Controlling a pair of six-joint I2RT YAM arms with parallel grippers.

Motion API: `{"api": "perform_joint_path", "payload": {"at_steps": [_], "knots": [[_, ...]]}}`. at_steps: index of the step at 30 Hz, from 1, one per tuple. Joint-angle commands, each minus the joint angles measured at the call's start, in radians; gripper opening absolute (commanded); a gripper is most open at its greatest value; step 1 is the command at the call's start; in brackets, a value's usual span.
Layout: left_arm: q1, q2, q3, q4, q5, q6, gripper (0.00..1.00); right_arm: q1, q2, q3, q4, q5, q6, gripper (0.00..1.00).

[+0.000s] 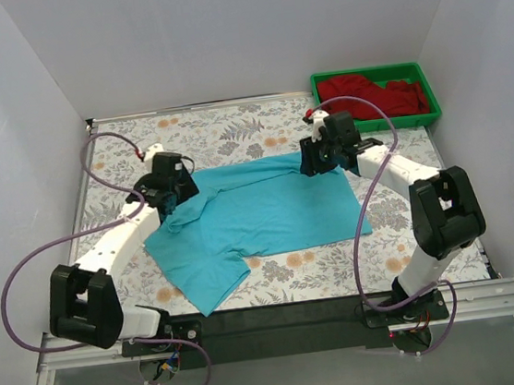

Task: Fold and stack the t-shirts
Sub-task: Fold the tshirt

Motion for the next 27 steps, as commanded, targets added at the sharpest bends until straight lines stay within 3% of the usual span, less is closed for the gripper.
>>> {"api": "perform_joint_path", "payload": {"at_steps": [1,7,15,27], "knots": [[-0.137,-0.013,-0.035,-0.077,-0.115,0.005,0.54,0.074,-0.069,-0.057,0.014,0.002,0.023,0.45],[-0.223,0.101,-0.011,-0.071,-0.169,-0.044,0.46,0.151,-0.141,-0.157,0.016,-0.001,0.035,0.45],[-0.228,0.256,0.049,-0.044,-0.192,-0.025,0.33,0.167,-0.219,-0.235,0.016,-0.006,0.039,0.45],[-0.235,0.343,0.077,-0.016,-0.272,0.017,0.31,0.167,-0.211,-0.253,0.030,-0.023,0.035,0.45]]}}
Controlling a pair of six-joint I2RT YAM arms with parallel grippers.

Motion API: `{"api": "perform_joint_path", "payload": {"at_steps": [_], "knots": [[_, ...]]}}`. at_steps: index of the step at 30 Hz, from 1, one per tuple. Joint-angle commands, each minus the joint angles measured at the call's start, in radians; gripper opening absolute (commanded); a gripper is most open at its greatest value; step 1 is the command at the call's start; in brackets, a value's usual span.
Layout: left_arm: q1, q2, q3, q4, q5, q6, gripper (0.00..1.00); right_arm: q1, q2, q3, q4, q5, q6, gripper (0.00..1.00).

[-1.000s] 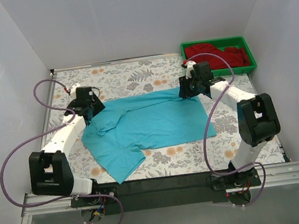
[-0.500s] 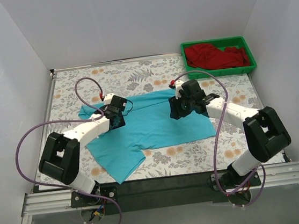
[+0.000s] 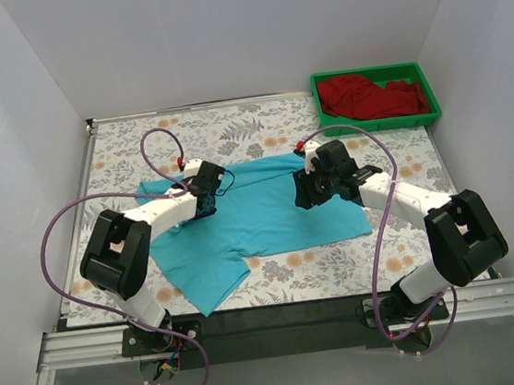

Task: Fold and stack the t-shirts
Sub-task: Fold the tshirt

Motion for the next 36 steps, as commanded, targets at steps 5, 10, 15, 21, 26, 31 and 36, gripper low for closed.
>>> {"api": "perform_joint_path", "payload": {"at_steps": [5,10,15,21,26,31,36], "knots": [[-0.006,0.048,0.058,0.025,-0.066,0.026,0.21,0.005,-0.006,-0.012,0.036,-0.016,0.004,0.45],[-0.006,0.030,0.090,-0.033,-0.054,0.027,0.00,0.005,-0.012,-0.019,0.037,-0.011,0.004,0.45],[-0.006,-0.018,0.196,-0.186,0.044,0.014,0.00,0.005,-0.026,-0.016,0.036,-0.004,-0.002,0.45],[-0.006,0.017,0.278,-0.349,0.260,-0.009,0.00,0.005,-0.035,-0.016,0.033,-0.010,-0.008,0.45],[-0.006,0.019,0.299,-0.387,0.360,-0.014,0.32,0.005,-0.041,-0.015,0.028,-0.020,-0.023,0.45],[0.005,-0.049,0.293,-0.384,0.343,-0.038,0.65,0.031,-0.029,0.025,0.030,-0.068,-0.039,0.45],[0.091,-0.211,0.119,-0.300,0.345,-0.139,0.65,0.088,0.039,0.091,0.080,-0.143,0.027,0.45]]}}
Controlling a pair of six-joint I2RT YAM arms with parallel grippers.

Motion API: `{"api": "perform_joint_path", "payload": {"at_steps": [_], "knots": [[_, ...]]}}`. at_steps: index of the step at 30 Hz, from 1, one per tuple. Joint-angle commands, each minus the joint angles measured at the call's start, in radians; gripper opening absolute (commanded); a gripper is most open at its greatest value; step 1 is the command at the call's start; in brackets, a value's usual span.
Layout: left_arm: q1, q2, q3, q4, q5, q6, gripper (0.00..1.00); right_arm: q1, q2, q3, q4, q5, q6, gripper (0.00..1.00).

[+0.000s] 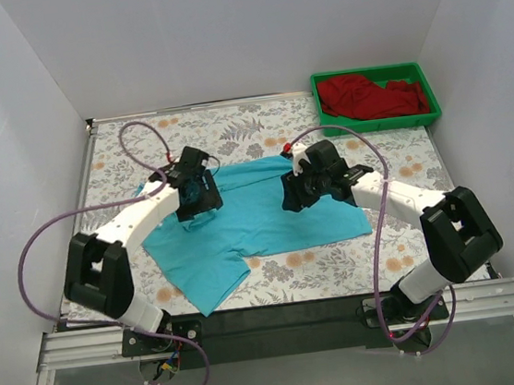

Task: Fold and stack the t-shirts
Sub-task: Fold the tshirt

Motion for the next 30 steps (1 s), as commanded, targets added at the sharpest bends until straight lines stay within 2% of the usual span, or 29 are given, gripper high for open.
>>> {"api": "perform_joint_path", "payload": {"at_steps": [1,5,6,11,20,30], "knots": [[0.113,-0.167,-0.118,0.058,0.043,-0.088,0.65,0.041,0.053,0.080,0.091,-0.081,0.047,0.45],[0.257,-0.299,-0.325,0.243,0.196,-0.151,0.63,0.079,0.132,0.139,0.187,-0.122,0.130,0.45],[0.275,-0.335,-0.380,0.271,0.217,-0.160,0.63,0.090,0.149,0.162,0.230,-0.146,0.172,0.45],[0.300,-0.357,-0.463,0.426,0.309,-0.215,0.58,0.118,0.268,0.232,0.328,-0.165,0.280,0.46],[0.316,-0.290,-0.511,0.511,0.255,-0.249,0.50,0.133,0.437,0.330,0.460,-0.205,0.440,0.46],[0.317,-0.330,-0.566,0.521,0.137,-0.263,0.52,0.147,0.535,0.398,0.488,-0.234,0.478,0.47]]}}
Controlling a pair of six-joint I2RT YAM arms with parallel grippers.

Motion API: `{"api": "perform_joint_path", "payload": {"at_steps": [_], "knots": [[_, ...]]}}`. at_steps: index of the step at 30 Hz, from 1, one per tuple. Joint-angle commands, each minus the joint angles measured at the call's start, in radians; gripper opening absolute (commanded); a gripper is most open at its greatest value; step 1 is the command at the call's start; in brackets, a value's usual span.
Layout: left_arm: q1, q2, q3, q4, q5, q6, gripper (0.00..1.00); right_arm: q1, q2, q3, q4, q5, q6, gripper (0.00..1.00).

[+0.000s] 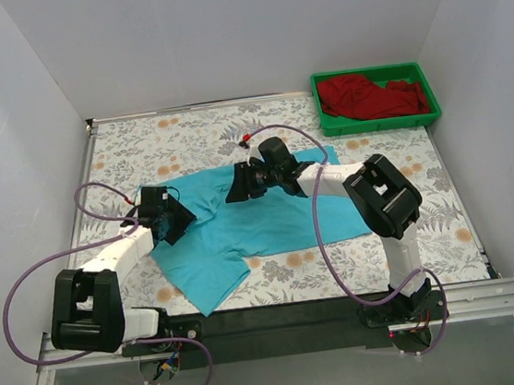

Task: Fold and stack the t-shirts
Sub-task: Fold the tshirt

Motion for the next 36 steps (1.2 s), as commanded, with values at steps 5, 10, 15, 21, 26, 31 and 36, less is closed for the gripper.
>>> {"api": "perform_joint_path", "payload": {"at_steps": [5,10,15,21,26,31,36], "knots": [[0.006,-0.025,-0.020,0.037,-0.056,-0.018,0.52,0.015,0.046,0.077,0.071,-0.029,0.040,0.47],[0.006,-0.013,-0.005,0.046,-0.032,-0.004,0.43,0.020,0.077,0.096,0.074,-0.034,0.050,0.47],[0.006,-0.018,-0.005,0.046,0.000,0.002,0.27,0.023,0.089,0.107,0.077,-0.034,0.054,0.47],[0.006,-0.044,0.003,0.037,0.049,0.012,0.00,0.029,0.104,0.120,0.079,-0.037,0.066,0.46],[0.006,-0.096,0.054,-0.049,0.077,0.004,0.00,0.035,0.124,0.135,0.082,-0.037,0.076,0.46],[0.006,-0.145,0.095,-0.147,0.040,-0.017,0.00,0.040,0.150,0.149,0.096,-0.038,0.083,0.41],[0.014,-0.153,0.084,-0.167,-0.001,-0.027,0.00,0.040,0.176,0.161,0.100,-0.034,0.091,0.38]]}}
